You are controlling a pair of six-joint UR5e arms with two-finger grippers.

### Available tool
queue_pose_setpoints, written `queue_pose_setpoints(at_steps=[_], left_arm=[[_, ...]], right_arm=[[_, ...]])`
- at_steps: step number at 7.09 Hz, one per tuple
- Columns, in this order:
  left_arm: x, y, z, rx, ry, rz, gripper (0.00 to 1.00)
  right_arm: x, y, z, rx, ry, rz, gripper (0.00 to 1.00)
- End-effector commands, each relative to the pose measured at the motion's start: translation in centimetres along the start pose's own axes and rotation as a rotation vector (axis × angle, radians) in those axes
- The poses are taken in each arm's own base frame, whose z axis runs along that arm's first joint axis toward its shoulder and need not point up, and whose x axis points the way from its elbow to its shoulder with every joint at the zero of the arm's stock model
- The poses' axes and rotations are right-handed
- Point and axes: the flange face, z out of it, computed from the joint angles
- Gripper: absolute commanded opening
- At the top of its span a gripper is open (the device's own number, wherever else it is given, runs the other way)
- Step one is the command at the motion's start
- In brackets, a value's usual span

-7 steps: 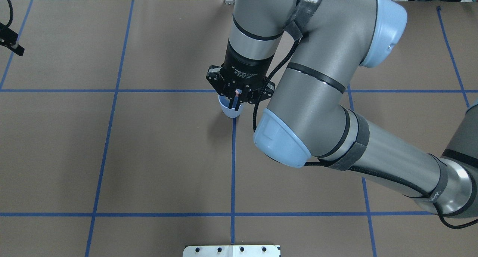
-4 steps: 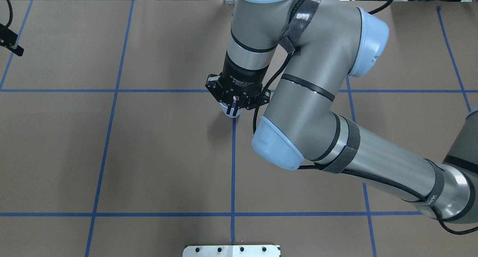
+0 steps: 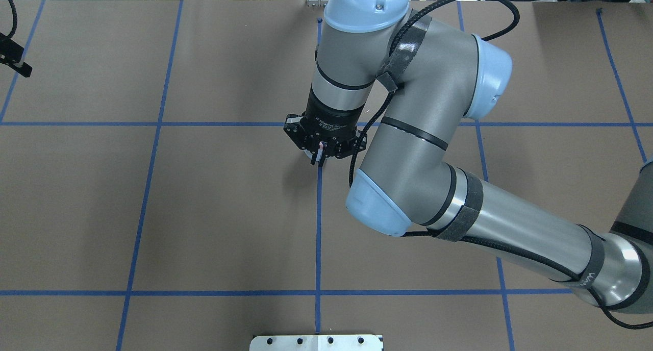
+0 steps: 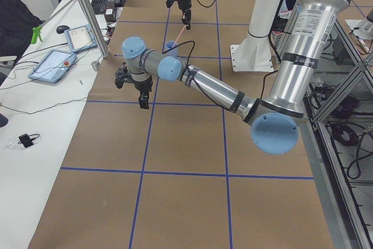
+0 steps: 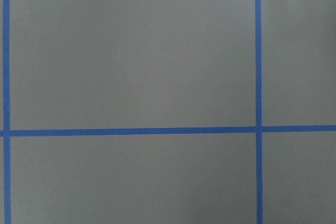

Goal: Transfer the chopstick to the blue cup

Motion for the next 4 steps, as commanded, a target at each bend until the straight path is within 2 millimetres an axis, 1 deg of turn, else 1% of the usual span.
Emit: queue_pose_setpoints(at_steps=[1,2,3,4], left_arm=[[-0.05,-0.02,0.05,-0.001,0.0,-0.001,0.98],[-0.19,-0.09,0.2,-0.003,-0.001,-0.003,0.98],[-0.13,-0.06,0.15,-0.003,0.0,-0.002,0.98],[-0.18,-0.08,0.2,-0.004,0.0,-0.003,0.98]], right_arm=[[0.19,-0.51,0.64,0.001,-0.001,-0.005,0.0],[0.04,-0.61,0.52,0.008,-0.01,-0.007,0.0],[0.05,-0.73,0.68,0.007,-0.008,-0.005,0.99],[0.02,-0.96,0.63,0.012,-0.019,-0.012,1.0]])
